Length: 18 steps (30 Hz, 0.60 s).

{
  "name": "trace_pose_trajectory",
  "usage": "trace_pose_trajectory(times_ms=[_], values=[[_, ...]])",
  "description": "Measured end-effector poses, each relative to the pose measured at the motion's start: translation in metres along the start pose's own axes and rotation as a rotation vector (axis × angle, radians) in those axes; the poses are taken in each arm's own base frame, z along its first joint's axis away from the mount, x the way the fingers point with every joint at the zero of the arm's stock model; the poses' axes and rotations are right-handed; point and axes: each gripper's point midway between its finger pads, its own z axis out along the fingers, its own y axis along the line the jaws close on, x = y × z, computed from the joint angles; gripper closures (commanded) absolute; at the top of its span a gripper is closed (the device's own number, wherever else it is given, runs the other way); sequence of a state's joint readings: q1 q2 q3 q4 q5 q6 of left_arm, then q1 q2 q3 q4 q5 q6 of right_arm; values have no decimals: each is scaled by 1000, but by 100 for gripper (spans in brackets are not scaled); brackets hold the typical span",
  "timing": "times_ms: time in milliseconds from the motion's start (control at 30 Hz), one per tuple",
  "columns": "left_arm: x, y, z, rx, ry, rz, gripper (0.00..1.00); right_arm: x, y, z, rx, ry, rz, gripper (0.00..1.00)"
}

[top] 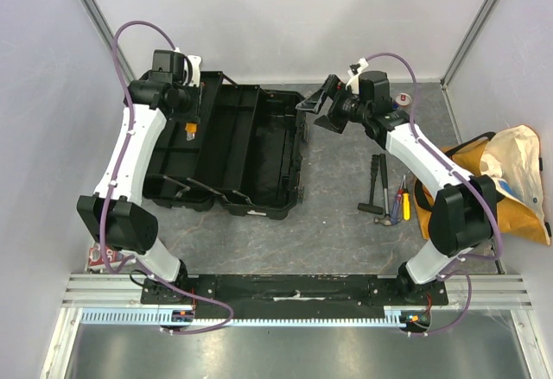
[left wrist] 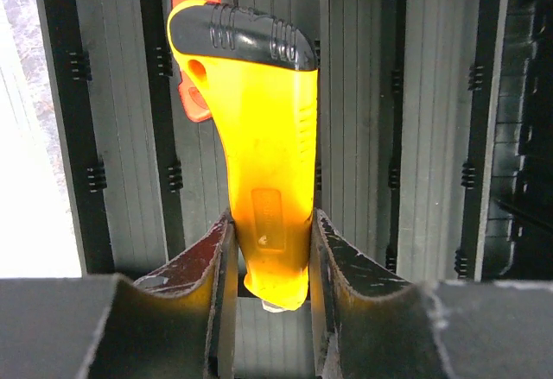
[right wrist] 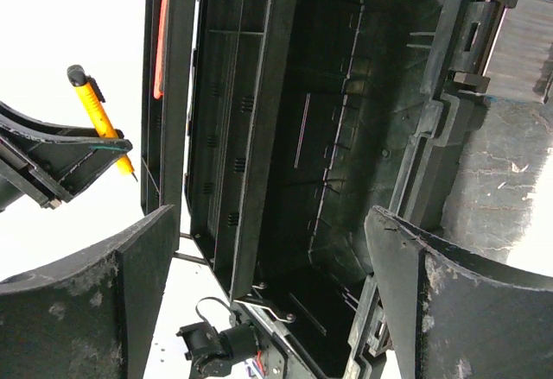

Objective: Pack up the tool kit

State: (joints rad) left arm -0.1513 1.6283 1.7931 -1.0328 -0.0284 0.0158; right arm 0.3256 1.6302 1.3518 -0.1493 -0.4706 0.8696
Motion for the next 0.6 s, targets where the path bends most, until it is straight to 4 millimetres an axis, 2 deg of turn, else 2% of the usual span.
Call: trace_pose_trajectory(times_ms=[133, 333, 467, 600], values=[[4, 4, 7, -13, 27, 40, 94, -2, -2, 2, 6, 8, 5, 6], [14, 4, 33, -10, 95, 65, 91, -3, -8, 5, 21, 18, 13, 6], [20, 3, 50, -8, 138, 67, 76, -2, -14, 8, 34, 28, 24, 7], [23, 3, 55, -7, 153, 68, 65, -2, -18, 11, 44, 36, 31, 7]])
